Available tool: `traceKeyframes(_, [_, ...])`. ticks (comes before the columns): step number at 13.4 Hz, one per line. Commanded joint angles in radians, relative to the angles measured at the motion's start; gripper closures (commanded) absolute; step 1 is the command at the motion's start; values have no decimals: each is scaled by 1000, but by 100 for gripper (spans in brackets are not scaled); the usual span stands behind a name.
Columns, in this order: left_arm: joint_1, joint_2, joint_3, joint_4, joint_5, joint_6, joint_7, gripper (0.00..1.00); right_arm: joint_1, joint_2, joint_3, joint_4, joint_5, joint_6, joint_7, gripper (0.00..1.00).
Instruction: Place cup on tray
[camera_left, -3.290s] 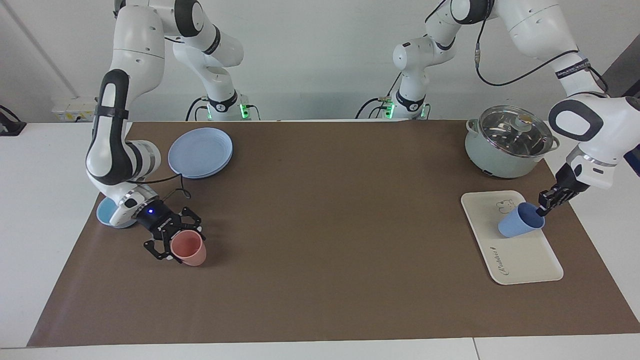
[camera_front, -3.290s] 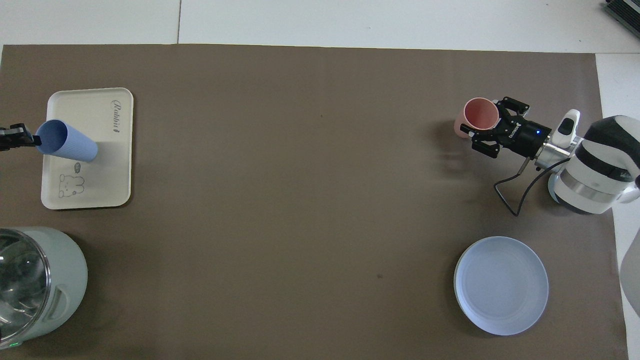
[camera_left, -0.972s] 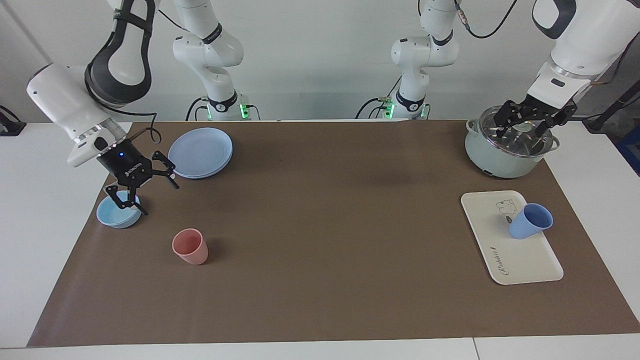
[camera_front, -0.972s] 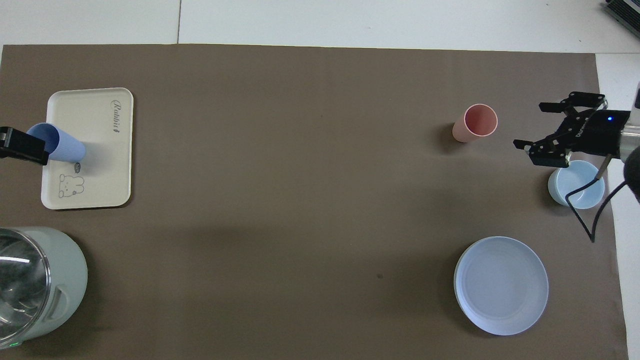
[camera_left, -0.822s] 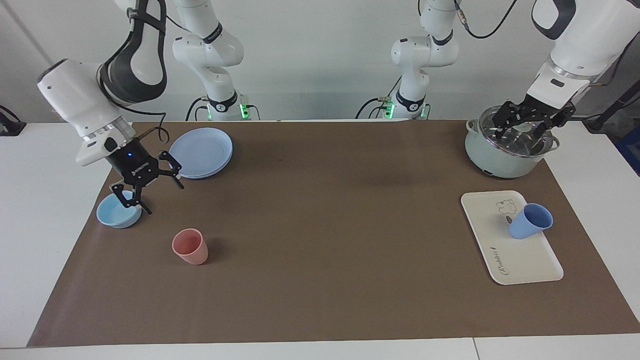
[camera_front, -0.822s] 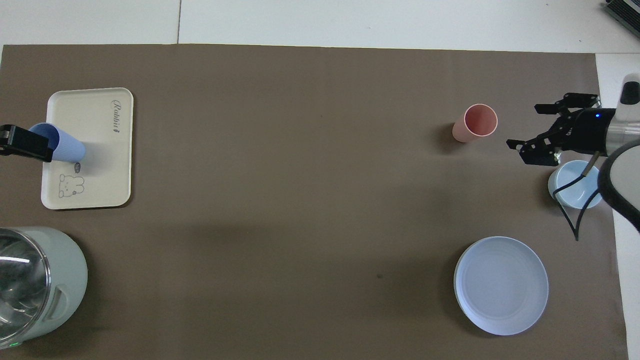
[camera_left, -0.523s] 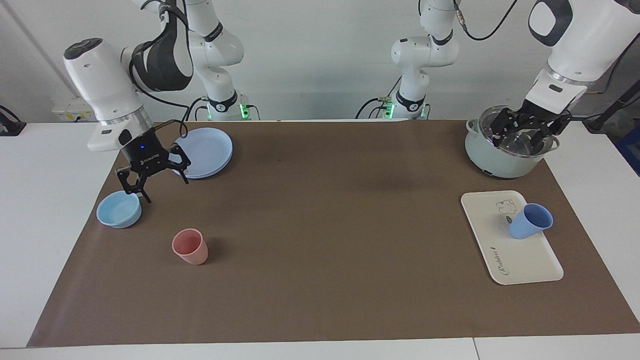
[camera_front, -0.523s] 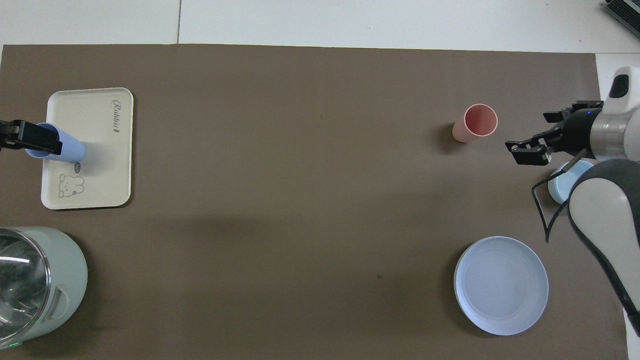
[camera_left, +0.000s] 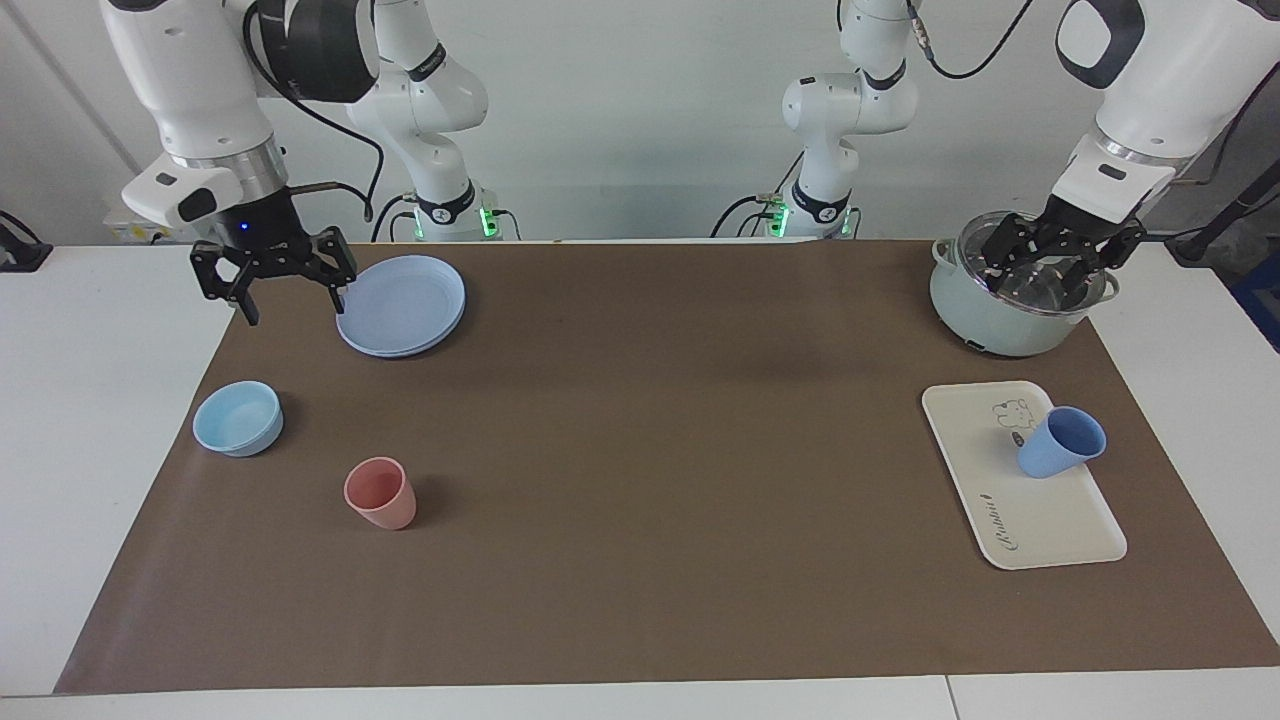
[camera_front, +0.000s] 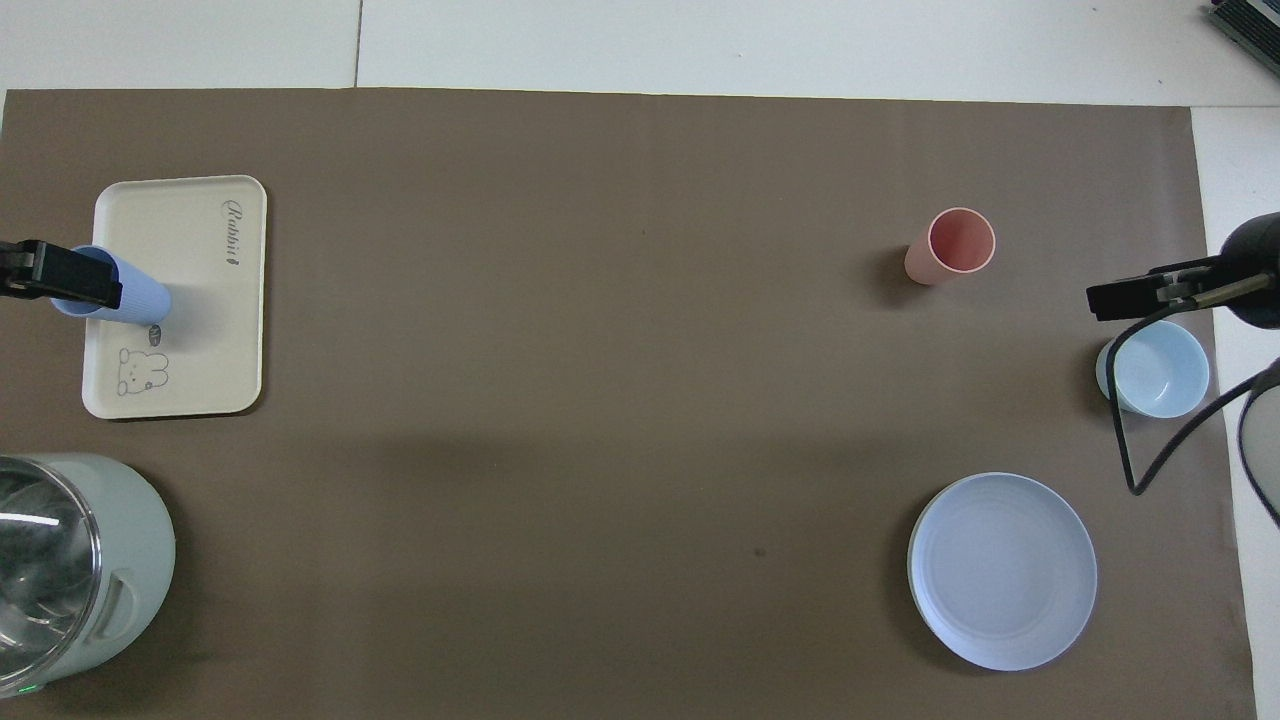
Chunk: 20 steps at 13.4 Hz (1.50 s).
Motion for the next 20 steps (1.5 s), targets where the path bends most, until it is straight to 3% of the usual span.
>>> traceKeyframes(1, [3, -31, 1, -42, -14, 29, 12, 0, -10, 19, 21, 157, -9, -217, 93, 0])
traceKeyframes(4, [0, -30, 1, -37, -11, 32, 12, 0, -15, -4, 20, 184, 35, -326, 198, 0])
traceKeyframes(12, [0, -39, 0, -16, -8, 16, 11, 0, -42, -50, 6, 115, 72, -352, 237, 0])
traceKeyframes(20, [0, -54, 0, -22, -8, 19, 11, 0, -32, -18, 17, 112, 25, -309, 227, 0])
